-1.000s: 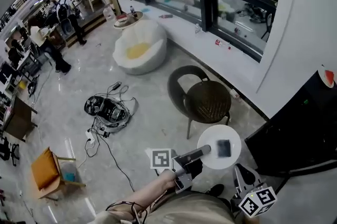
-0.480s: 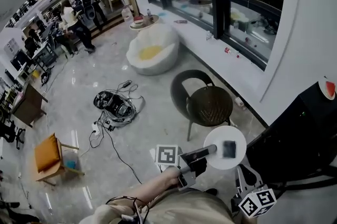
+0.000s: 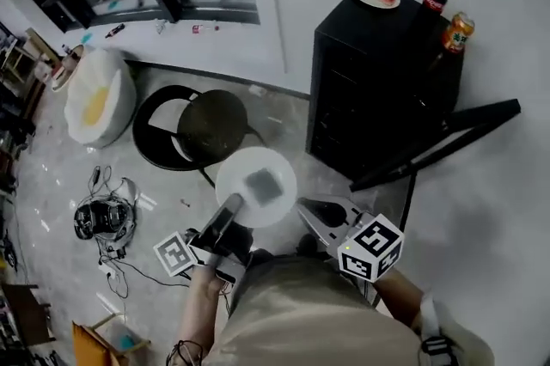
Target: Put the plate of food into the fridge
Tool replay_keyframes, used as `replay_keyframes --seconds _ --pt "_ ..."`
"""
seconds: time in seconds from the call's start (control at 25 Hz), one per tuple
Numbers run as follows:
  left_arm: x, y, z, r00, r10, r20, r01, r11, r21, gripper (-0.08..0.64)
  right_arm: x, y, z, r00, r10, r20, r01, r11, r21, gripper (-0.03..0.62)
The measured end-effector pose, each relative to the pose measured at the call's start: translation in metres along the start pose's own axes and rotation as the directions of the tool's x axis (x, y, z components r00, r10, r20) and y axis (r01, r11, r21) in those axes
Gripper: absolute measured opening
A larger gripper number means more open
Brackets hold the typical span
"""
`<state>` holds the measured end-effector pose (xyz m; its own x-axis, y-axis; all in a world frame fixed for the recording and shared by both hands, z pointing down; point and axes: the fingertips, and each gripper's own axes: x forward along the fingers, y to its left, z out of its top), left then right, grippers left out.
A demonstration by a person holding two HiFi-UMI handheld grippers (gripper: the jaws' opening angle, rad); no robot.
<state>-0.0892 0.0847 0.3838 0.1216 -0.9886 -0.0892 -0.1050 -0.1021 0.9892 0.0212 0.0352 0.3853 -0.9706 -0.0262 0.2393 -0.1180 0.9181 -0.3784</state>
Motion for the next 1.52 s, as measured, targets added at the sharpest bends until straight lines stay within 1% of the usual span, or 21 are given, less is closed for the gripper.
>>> replay_keyframes --seconds 0.24,0.56,0.92,1.12,1.36,1.52 --pt "0.022 0.004 -0.016 0.998 -0.012 -0.056 0.010 1.000 -0.025 0.035 -0.022 -0.016 -0.006 0.998 -0.069 -0.005 0.069 0.997 0.030 0.023" --pt "0.029 0.015 -0.013 0.995 -0.032 -0.091 0.027 0.998 -0.058 0.035 -0.025 -0.019 -0.014 0.991 -0.129 -0.025 0.130 0.990 0.049 0.023" --pt "0.053 0.028 0.017 0.989 -0.061 -0.133 0.048 0.994 -0.097 0.035 0.000 -0.030 -0.005 0.981 -0.187 -0.055 0.190 0.980 0.055 0.023" --pt "0.066 0.035 0.043 0.985 -0.074 -0.156 0.057 0.992 -0.112 0.035 0.024 -0.043 0.003 0.972 -0.221 -0.074 0.225 0.973 0.048 0.023" --pt "0.093 0.038 0.064 0.970 -0.100 -0.220 0.074 0.990 -0.122 0.035 0.042 -0.059 0.021 0.957 -0.282 -0.074 0.285 0.958 0.034 0.023" --pt "0.115 0.038 0.066 0.946 -0.125 -0.298 0.086 0.987 -0.139 0.035 0.045 -0.069 0.029 0.935 -0.349 -0.067 0.351 0.936 0.036 0.023"
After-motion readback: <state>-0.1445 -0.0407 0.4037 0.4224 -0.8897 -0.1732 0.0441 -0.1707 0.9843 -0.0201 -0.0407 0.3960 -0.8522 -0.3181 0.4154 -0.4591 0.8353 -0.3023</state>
